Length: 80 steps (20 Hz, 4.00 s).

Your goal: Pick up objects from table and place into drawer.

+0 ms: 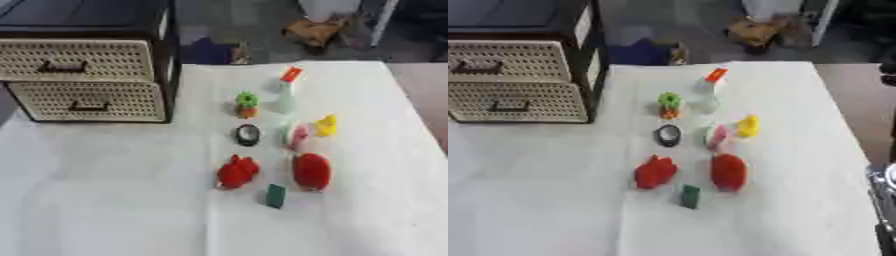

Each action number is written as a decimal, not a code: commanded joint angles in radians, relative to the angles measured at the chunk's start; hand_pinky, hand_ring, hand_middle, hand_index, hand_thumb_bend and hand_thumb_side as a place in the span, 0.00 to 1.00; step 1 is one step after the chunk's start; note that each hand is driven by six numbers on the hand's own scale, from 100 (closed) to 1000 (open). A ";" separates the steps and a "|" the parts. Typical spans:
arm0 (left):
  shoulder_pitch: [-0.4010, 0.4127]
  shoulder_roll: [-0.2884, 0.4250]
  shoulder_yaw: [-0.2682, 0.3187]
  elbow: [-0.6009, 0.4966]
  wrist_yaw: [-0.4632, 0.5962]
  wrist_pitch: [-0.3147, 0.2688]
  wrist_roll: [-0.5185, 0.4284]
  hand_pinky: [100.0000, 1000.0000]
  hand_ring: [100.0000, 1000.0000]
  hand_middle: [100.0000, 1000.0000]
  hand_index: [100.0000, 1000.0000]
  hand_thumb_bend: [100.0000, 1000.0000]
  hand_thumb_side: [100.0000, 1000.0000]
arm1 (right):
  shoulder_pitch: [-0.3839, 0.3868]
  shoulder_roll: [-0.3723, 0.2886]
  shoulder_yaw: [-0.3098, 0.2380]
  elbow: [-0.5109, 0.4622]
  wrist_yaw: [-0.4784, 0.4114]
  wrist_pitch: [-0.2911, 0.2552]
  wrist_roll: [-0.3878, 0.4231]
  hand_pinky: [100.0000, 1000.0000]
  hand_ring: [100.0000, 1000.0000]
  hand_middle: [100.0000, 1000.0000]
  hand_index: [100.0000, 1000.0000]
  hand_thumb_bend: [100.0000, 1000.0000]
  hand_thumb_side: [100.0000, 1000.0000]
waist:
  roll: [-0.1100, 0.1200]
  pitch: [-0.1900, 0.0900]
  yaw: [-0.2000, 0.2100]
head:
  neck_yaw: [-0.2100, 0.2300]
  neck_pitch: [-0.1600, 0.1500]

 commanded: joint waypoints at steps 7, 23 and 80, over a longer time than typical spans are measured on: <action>-0.012 0.006 0.006 -0.018 0.000 -0.001 0.003 0.41 0.55 0.60 0.78 0.00 1.00 | -0.008 -0.016 -0.011 -0.017 -0.007 -0.005 0.002 0.57 0.57 0.55 0.79 0.00 1.00 | 0.001 -0.016 -0.002 | 0.002 -0.012; -0.101 0.205 0.011 -0.018 -0.185 0.026 0.033 0.42 0.56 0.58 0.79 0.00 1.00 | -0.015 -0.038 -0.009 -0.017 -0.004 -0.017 0.004 0.58 0.57 0.56 0.79 0.00 1.00 | 0.009 -0.007 0.004 | 0.013 -0.007; -0.533 0.789 -0.193 0.228 -0.280 0.132 -1.110 0.00 0.00 0.00 0.81 0.00 1.00 | -0.009 -0.127 -0.008 -0.017 0.035 -0.081 -0.039 0.59 0.58 0.56 0.79 0.00 1.00 | 0.026 0.024 0.004 | 0.012 -0.058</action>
